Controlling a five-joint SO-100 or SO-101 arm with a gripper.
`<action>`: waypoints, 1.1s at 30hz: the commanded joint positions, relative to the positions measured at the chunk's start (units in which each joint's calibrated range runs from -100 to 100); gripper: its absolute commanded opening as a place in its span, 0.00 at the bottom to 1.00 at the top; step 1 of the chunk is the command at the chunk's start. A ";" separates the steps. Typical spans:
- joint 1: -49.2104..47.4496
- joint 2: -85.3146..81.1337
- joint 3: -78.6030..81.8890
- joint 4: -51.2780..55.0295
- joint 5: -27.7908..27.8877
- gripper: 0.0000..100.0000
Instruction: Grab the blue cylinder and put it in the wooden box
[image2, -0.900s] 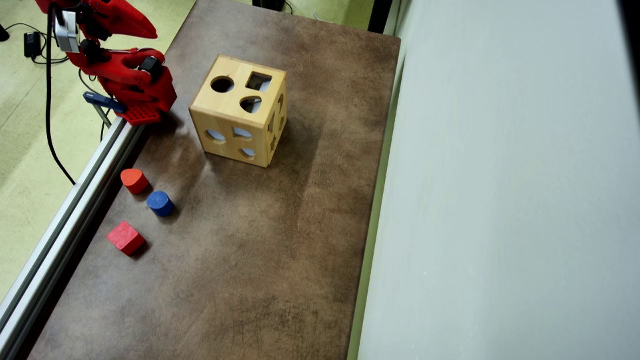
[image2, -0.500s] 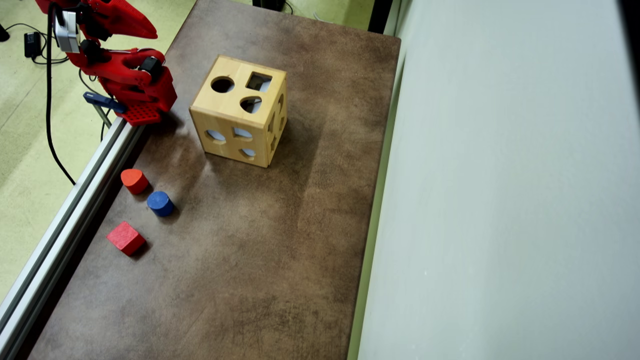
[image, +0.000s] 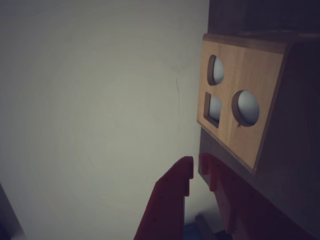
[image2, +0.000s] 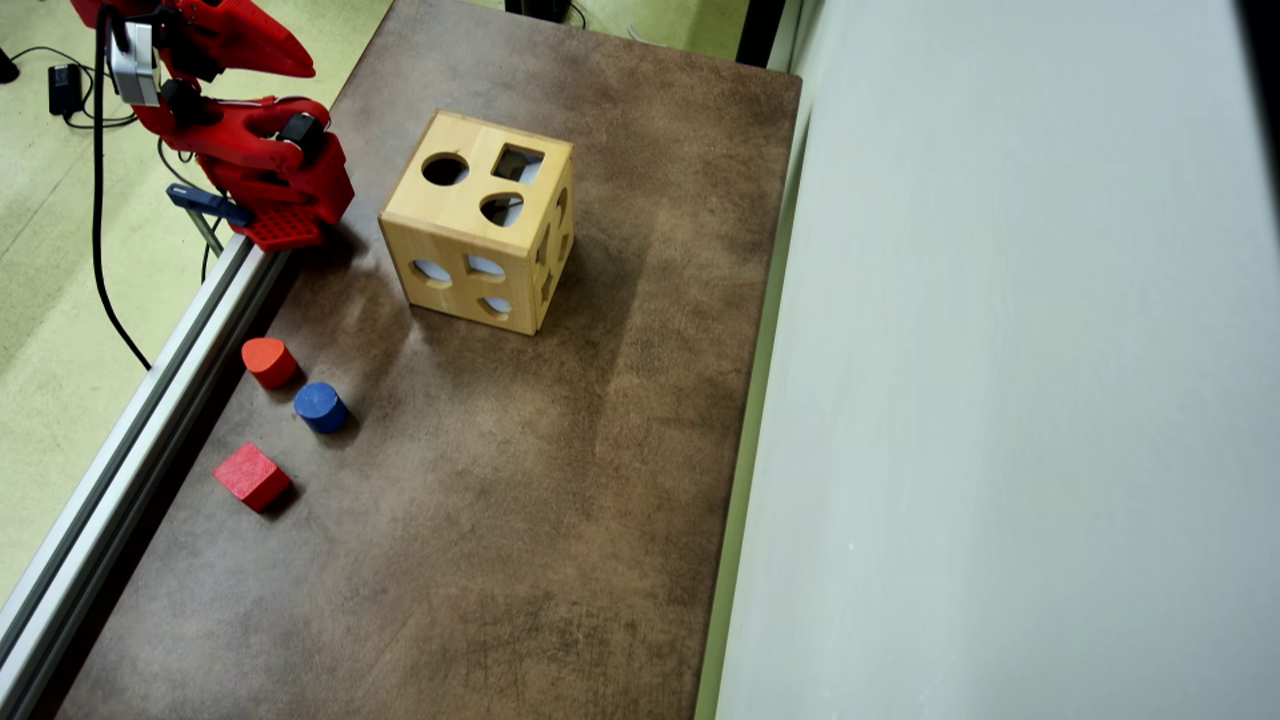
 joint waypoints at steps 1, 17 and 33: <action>-0.22 0.18 -0.25 -0.79 0.34 0.04; 0.60 4.60 -1.33 -0.87 0.34 0.04; 11.67 20.56 -7.50 -15.51 0.44 0.04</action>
